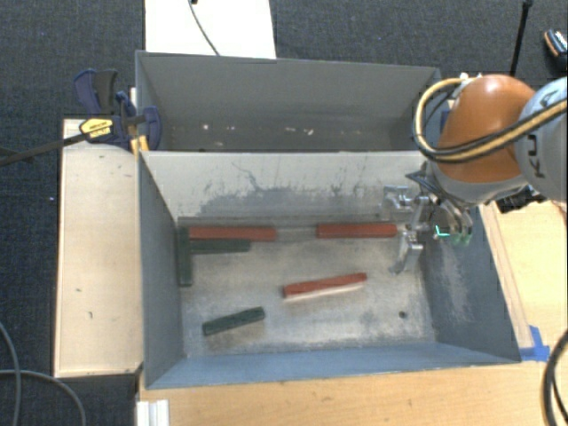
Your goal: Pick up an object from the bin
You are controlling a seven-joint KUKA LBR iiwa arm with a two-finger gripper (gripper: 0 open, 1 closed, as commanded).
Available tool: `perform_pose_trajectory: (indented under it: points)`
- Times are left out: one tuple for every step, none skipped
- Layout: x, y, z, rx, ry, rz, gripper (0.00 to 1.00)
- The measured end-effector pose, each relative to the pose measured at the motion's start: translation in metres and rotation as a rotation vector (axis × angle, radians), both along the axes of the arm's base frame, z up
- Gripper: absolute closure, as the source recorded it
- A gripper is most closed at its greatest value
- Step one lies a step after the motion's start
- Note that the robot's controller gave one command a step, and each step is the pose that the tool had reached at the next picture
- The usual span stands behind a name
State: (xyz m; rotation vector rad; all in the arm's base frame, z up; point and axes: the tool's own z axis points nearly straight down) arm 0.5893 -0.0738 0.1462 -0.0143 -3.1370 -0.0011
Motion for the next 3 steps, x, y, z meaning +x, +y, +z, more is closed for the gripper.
perform_pose_trajectory:
  points:
    - [-0.019, 0.052, -0.078, 0.002, -0.003, -0.144, 0.0]
    - [-0.018, 0.049, -0.075, -0.001, -0.007, -0.142, 1.0]
    - [-0.035, 0.066, 0.076, -0.001, -0.015, -0.087, 1.0]
